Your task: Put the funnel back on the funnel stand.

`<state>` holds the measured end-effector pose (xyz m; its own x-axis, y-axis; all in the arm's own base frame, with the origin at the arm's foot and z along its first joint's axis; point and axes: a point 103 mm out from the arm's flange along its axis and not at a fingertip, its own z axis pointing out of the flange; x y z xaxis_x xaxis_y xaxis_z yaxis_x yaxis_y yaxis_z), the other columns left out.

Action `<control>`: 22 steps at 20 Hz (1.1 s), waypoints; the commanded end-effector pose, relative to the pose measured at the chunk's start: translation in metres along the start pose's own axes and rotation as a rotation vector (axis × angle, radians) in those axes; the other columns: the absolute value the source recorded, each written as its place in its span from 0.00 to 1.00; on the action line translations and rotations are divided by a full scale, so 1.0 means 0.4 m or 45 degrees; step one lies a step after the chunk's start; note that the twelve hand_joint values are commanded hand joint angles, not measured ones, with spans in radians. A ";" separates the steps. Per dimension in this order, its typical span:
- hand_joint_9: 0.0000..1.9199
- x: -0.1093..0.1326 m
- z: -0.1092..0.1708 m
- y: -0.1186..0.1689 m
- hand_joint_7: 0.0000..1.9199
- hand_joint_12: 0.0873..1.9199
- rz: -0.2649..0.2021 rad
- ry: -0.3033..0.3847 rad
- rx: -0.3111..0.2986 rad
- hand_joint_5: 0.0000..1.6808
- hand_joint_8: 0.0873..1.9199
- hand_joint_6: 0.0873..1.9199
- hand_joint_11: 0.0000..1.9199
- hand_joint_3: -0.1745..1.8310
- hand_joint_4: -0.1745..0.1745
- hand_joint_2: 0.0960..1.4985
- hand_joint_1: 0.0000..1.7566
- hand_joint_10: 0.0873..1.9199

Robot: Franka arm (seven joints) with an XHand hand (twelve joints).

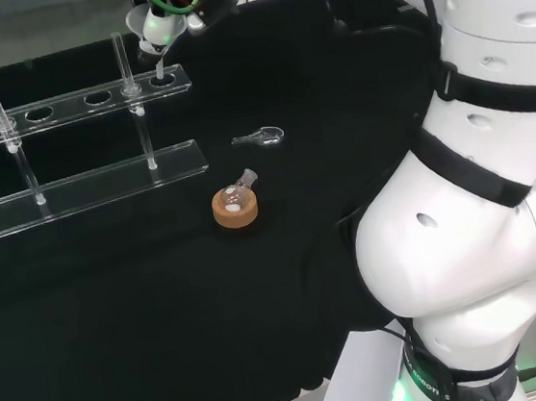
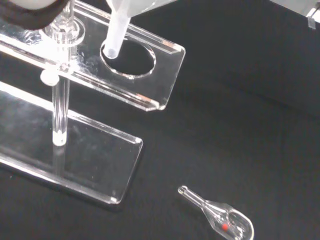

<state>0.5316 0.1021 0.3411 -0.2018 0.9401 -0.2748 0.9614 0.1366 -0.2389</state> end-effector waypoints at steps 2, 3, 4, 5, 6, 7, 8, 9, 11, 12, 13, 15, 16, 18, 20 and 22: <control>0.61 0.002 0.007 0.058 0.40 0.61 -0.010 -0.009 -0.014 0.40 0.27 0.06 0.40 0.36 0.50 0.45 0.49 0.11; 0.61 0.000 0.007 0.062 0.40 0.61 -0.008 -0.011 -0.011 0.40 0.27 0.06 0.40 0.36 0.50 0.45 0.49 0.11; 0.61 -0.003 0.007 0.066 0.40 0.61 -0.006 -0.014 -0.009 0.40 0.27 0.06 0.40 0.36 0.50 0.45 0.49 0.11; 0.61 -0.006 0.007 0.069 0.40 0.61 -0.004 -0.012 -0.006 0.40 0.27 0.06 0.40 0.36 0.50 0.45 0.49 0.11; 0.61 -0.010 0.008 0.071 0.40 0.61 -0.002 -0.013 -0.002 0.40 0.27 0.06 0.41 0.36 0.50 0.45 0.49 0.11; 0.61 -0.013 0.009 0.073 0.40 0.61 0.000 -0.009 0.001 0.40 0.27 0.06 0.41 0.36 0.50 0.45 0.49 0.11; 0.61 -0.016 0.010 0.075 0.40 0.61 0.002 -0.012 0.003 0.40 0.27 0.06 0.41 0.36 0.50 0.45 0.49 0.11; 0.61 -0.019 0.013 0.076 0.40 0.61 0.002 -0.011 0.008 0.40 0.27 0.06 0.41 0.36 0.50 0.45 0.49 0.11; 0.61 -0.021 0.018 0.077 0.40 0.61 0.005 -0.008 0.017 0.40 0.27 0.07 0.41 0.36 0.50 0.45 0.49 0.11; 0.61 -0.021 0.022 0.077 0.40 0.61 0.004 -0.007 0.020 0.40 0.27 0.07 0.41 0.36 0.50 0.45 0.49 0.11; 0.61 -0.020 0.027 0.078 0.40 0.61 0.002 -0.003 0.025 0.40 0.27 0.07 0.41 0.36 0.50 0.45 0.49 0.11; 0.61 -0.014 0.037 0.080 0.40 0.61 -0.004 -0.001 0.034 0.40 0.27 0.07 0.41 0.37 0.50 0.45 0.49 0.11; 0.61 -0.010 0.041 0.080 0.40 0.61 -0.007 0.001 0.038 0.40 0.27 0.07 0.41 0.37 0.50 0.45 0.49 0.11; 0.61 -0.001 0.051 0.084 0.40 0.61 -0.016 -0.002 0.050 0.40 0.27 0.07 0.41 0.37 0.50 0.45 0.49 0.11; 0.61 0.009 0.061 0.089 0.40 0.61 -0.023 -0.007 0.056 0.40 0.27 0.07 0.41 0.37 0.50 0.45 0.49 0.11; 0.61 0.016 0.069 0.096 0.40 0.61 -0.027 -0.015 0.065 0.40 0.27 0.08 0.41 0.37 0.50 0.45 0.49 0.11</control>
<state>0.5606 0.1010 0.3119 -0.2164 0.9371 -0.2740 0.9500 0.1374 -0.2804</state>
